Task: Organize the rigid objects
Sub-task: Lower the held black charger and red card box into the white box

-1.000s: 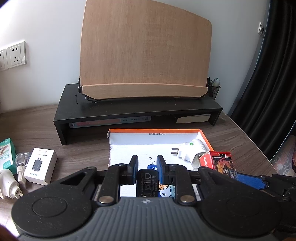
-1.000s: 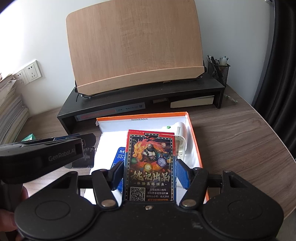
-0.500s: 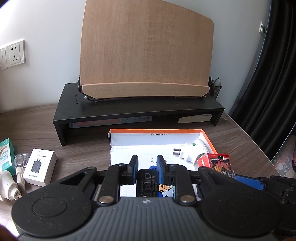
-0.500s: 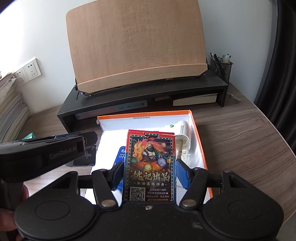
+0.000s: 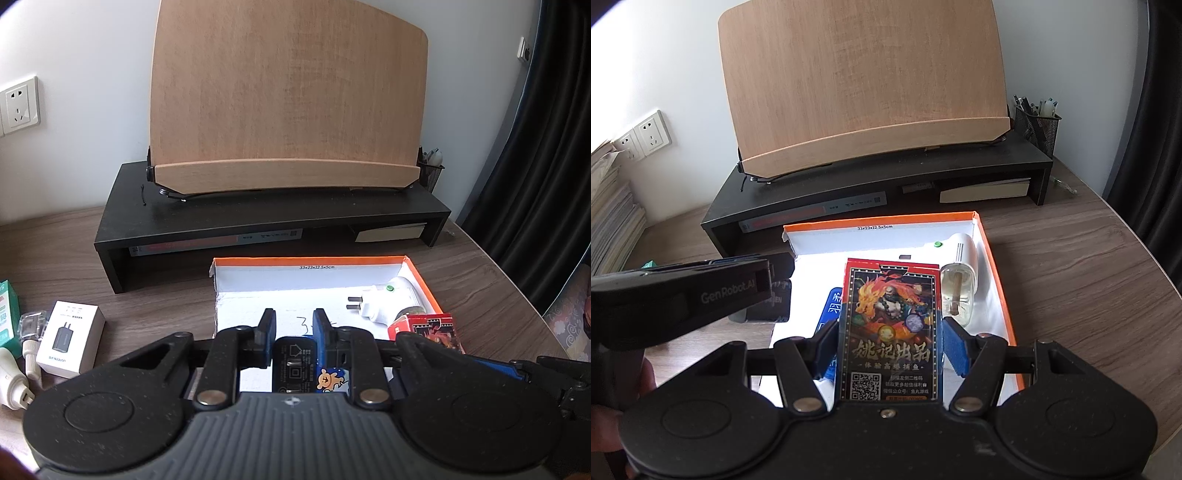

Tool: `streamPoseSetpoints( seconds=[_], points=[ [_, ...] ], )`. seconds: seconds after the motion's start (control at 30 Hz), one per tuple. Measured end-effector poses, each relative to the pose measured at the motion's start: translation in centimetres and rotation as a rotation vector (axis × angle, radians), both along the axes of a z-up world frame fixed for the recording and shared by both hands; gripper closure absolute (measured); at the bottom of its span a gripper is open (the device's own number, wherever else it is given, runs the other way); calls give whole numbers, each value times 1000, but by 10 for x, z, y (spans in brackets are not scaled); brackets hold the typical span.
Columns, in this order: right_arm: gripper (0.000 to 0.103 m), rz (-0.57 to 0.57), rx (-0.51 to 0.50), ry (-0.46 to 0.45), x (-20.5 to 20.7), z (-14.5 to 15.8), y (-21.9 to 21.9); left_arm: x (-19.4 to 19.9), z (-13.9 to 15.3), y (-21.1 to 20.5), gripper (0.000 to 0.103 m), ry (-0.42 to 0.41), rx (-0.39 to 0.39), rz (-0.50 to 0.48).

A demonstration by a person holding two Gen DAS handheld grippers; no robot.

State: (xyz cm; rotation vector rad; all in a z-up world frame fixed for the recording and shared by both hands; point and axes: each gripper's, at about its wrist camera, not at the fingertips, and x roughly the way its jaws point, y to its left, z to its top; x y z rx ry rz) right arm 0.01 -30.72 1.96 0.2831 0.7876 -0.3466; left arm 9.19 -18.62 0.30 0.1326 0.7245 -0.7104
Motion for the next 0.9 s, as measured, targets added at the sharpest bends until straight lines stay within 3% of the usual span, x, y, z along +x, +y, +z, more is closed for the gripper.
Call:
streamPoseSetpoints(
  seconds=[0.9],
  points=[
    [30, 2, 6, 12, 12, -5, -1, 13, -5, -7, 80, 11, 3, -25]
  ],
)
